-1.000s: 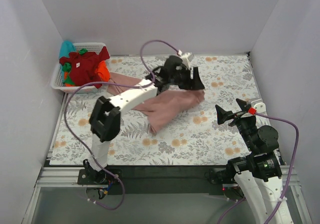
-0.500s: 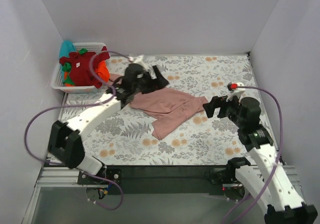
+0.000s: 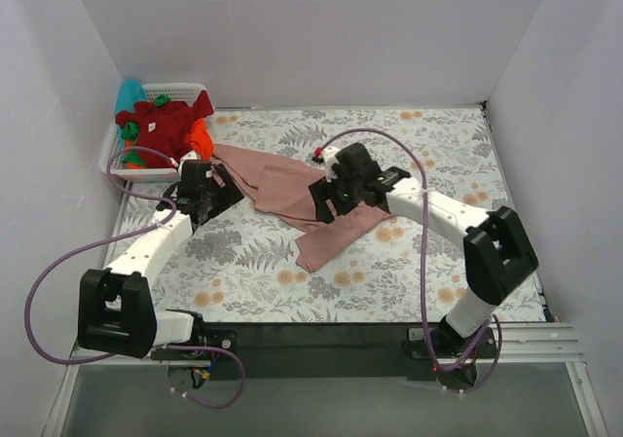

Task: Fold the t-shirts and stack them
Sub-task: Move the tshirt to the center of the board, then flatten the tshirt out

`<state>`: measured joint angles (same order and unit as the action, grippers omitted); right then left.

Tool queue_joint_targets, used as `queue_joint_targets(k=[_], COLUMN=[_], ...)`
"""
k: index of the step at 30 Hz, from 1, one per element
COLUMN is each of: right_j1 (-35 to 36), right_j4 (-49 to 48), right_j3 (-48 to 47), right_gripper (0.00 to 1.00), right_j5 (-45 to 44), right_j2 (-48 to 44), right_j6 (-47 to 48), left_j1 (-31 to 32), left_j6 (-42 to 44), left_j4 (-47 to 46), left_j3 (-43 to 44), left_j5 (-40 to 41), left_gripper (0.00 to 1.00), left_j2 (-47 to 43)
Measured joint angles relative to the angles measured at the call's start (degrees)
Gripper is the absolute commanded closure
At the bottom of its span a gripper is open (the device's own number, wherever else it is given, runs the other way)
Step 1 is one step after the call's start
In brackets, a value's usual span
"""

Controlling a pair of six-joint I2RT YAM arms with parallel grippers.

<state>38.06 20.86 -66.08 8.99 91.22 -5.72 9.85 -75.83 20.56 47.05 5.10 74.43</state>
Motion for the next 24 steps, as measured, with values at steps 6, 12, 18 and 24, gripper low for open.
queue_joint_targets(k=[6, 12, 18, 24], right_j1=[9.5, 15.2, 16.8, 16.7], right_j4=[-1.8, -1.5, -2.6, -3.4], right_j3=[-13.0, -23.5, -32.0, -37.7], right_gripper=[0.25, 0.31, 0.36, 0.44], right_j5=[-1.5, -2.8, -5.2, -6.5], right_j2=[13.8, 25.7, 33.7, 38.5], right_j6=[8.5, 14.1, 17.2, 18.6], left_j1=[-0.5, -0.5, -0.5, -0.5], left_j6=[2.1, 3.1, 3.7, 4.0], left_j4=[-0.4, -1.4, -1.6, -1.7], left_j3=[-3.9, -9.2, -10.3, -10.3], left_j5=[2.8, 6.9, 10.3, 12.3], left_gripper=[0.19, 0.2, 0.2, 0.21], left_j2=[-4.2, -8.7, -8.5, -8.5])
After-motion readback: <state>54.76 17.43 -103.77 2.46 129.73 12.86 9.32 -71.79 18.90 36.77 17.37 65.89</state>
